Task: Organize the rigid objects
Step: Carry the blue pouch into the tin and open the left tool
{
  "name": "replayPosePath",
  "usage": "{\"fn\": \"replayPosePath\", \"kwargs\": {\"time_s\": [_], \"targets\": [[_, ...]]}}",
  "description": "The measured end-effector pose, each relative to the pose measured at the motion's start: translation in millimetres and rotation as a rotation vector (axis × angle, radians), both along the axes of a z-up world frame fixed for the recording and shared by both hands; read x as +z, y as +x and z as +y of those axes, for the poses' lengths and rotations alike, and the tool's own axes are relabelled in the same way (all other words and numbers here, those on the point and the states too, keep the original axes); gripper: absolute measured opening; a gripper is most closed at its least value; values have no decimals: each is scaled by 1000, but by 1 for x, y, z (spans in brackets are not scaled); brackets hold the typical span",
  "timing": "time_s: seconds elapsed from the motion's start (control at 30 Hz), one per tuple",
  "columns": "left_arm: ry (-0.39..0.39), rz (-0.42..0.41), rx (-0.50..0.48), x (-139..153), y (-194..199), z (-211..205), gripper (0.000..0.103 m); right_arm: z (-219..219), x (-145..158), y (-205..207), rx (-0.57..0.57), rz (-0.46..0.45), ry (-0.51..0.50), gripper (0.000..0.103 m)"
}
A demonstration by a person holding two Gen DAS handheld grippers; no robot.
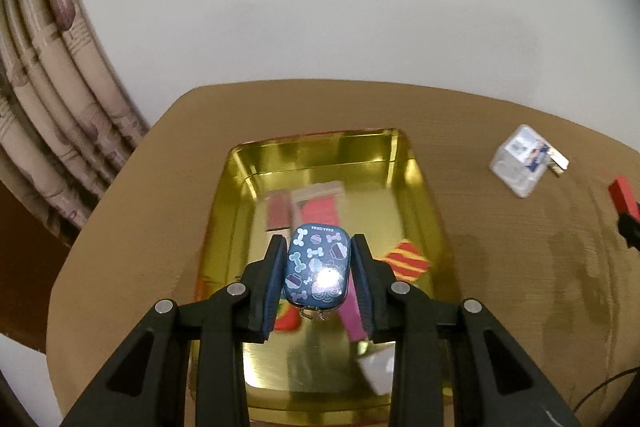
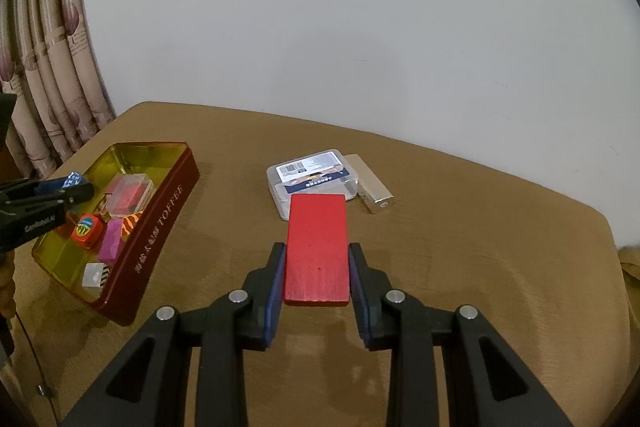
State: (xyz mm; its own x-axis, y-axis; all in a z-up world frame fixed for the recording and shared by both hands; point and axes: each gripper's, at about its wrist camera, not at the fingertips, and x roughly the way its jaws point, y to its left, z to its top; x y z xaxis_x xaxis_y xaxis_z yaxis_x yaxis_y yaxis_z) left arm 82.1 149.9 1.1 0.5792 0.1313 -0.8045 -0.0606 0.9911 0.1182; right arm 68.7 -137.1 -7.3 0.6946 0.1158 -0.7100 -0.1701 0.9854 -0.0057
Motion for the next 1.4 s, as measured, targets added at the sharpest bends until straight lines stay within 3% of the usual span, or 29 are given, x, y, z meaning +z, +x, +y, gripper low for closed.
{"fn": "replayPosePath", "kwargs": {"time_s": [0.47, 1.4], "targets": [[31, 59, 40, -29, 17, 23, 29, 9, -5, 2, 11, 12, -9, 30], [45, 107, 39, -42, 37, 24, 33, 24, -13, 1, 35, 39, -10, 30]]}}
